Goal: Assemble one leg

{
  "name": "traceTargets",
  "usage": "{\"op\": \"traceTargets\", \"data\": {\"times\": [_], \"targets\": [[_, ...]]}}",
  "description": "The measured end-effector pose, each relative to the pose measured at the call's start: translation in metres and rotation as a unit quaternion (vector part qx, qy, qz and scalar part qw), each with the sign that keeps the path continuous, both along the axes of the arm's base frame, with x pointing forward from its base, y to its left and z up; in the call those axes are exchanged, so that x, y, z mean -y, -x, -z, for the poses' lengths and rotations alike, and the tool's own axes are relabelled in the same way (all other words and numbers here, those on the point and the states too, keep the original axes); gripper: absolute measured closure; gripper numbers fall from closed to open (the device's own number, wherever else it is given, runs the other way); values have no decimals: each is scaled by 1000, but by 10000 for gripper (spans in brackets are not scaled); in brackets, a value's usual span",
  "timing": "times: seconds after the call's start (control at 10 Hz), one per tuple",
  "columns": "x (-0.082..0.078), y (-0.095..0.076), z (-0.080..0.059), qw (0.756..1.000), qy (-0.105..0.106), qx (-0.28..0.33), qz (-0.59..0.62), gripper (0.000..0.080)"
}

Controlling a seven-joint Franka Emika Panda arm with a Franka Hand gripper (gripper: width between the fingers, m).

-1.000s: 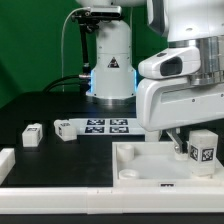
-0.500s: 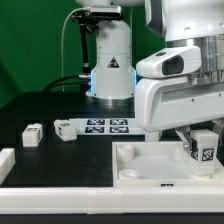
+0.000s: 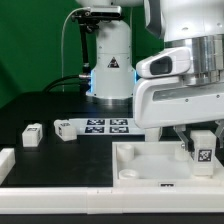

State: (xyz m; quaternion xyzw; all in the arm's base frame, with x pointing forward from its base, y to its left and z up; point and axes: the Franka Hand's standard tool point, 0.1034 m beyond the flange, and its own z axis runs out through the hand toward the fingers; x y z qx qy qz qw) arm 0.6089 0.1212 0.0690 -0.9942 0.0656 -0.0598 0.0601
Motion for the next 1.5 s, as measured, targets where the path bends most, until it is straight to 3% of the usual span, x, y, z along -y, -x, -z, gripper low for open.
{"op": "traceTargets", "data": {"times": [0.2, 0.5, 0.7, 0.8, 0.9, 1.0, 1.2, 1.5], "targets": [[2, -1, 0, 990, -22, -15, 141, 504], [-1, 0, 1, 927, -49, -40, 370, 504], [-2, -1, 1, 905, -60, -42, 420, 504], [-4, -1, 1, 883, -71, -50, 462, 504], [-4, 0, 1, 878, -74, -52, 470, 438], [-4, 0, 1, 892, -71, -49, 445, 438], [-9, 0, -1, 902, -69, -46, 423, 175], [-14, 0, -1, 981, -32, -14, 188, 151]]}}
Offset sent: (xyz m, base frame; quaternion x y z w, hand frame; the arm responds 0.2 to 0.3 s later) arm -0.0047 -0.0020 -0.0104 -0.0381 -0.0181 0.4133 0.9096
